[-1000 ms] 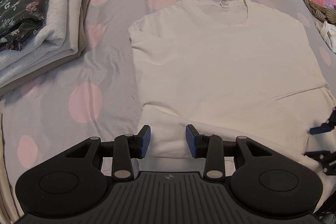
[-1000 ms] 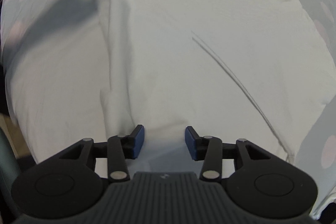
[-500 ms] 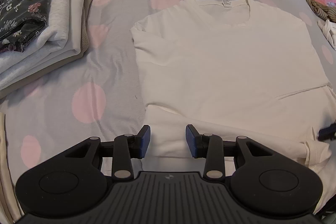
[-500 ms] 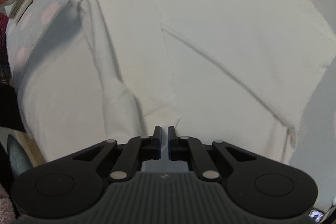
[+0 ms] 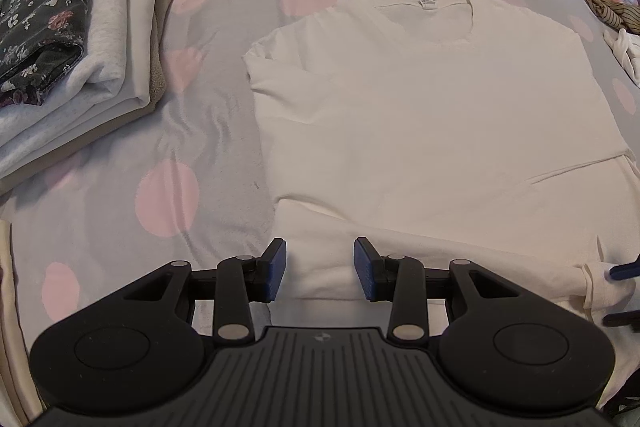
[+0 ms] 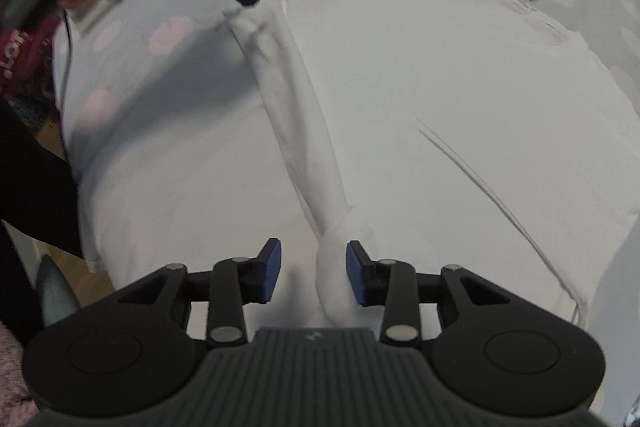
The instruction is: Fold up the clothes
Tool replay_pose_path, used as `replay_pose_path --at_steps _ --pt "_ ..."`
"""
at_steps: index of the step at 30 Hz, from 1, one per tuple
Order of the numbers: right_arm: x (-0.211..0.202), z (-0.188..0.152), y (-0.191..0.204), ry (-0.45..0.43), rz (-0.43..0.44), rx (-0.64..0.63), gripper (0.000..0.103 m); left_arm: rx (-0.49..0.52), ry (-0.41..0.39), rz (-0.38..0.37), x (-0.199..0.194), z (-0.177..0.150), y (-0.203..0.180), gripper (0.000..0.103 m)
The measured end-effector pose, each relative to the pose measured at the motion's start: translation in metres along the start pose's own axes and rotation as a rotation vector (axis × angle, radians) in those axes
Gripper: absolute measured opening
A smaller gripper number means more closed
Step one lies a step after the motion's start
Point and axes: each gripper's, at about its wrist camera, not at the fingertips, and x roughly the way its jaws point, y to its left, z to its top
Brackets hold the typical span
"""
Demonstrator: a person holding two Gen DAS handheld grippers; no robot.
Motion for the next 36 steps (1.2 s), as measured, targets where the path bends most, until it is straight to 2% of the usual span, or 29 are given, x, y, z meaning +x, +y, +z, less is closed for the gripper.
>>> replay_pose_path --at_steps 4,7,8,9,10,12,13,17,24,26,30,33,36 --pt "0.022 -0.012 -0.01 0.055 -0.038 0.021 0.042 -0.007 -0.005 -0.001 -0.002 0.0 0.003 0.035" --pt "0.031 -0.016 -0.019 0.049 -0.042 0.057 0.041 -0.009 -0.01 -0.002 -0.004 0.001 0.005 0.035" --pt "0.031 -0.016 -0.022 0.044 -0.042 0.066 0.038 -0.01 -0.011 -0.003 -0.004 0.001 0.005 0.035" --pt "0.028 -0.016 -0.024 0.039 -0.04 0.066 0.028 -0.011 -0.014 -0.002 -0.006 0.001 0.006 0.035" --pt "0.024 -0.015 -0.026 0.031 -0.036 0.067 0.022 -0.012 -0.017 -0.001 -0.007 0.002 0.007 0.035" --pt "0.014 -0.013 -0.031 0.008 -0.02 0.074 0.02 -0.015 -0.021 0.002 -0.009 0.002 0.008 0.035" --pt "0.007 -0.012 -0.034 -0.005 -0.014 0.078 0.016 -0.018 -0.023 0.003 -0.01 0.002 0.009 0.035" --pt "-0.018 -0.012 -0.05 -0.054 0.003 0.099 0.015 -0.023 -0.022 0.01 -0.009 0.003 0.012 0.035" --pt "-0.055 -0.021 -0.092 -0.158 -0.067 0.185 0.011 -0.047 -0.038 0.033 -0.011 0.007 0.017 0.035" --pt "-0.072 -0.024 -0.103 -0.213 -0.073 0.218 0.011 -0.074 -0.06 0.043 -0.013 0.01 0.023 0.035" --pt "-0.102 -0.027 -0.114 -0.304 -0.032 0.263 0.01 -0.157 -0.133 0.036 -0.017 0.019 0.04 0.035" --pt "-0.107 -0.026 -0.115 -0.314 -0.036 0.251 0.01 -0.226 -0.139 0.015 -0.013 0.033 0.054 0.035" --pt "-0.1 -0.022 -0.118 -0.301 -0.034 0.251 0.01 -0.249 -0.124 0.004 -0.006 0.052 0.06 0.035"
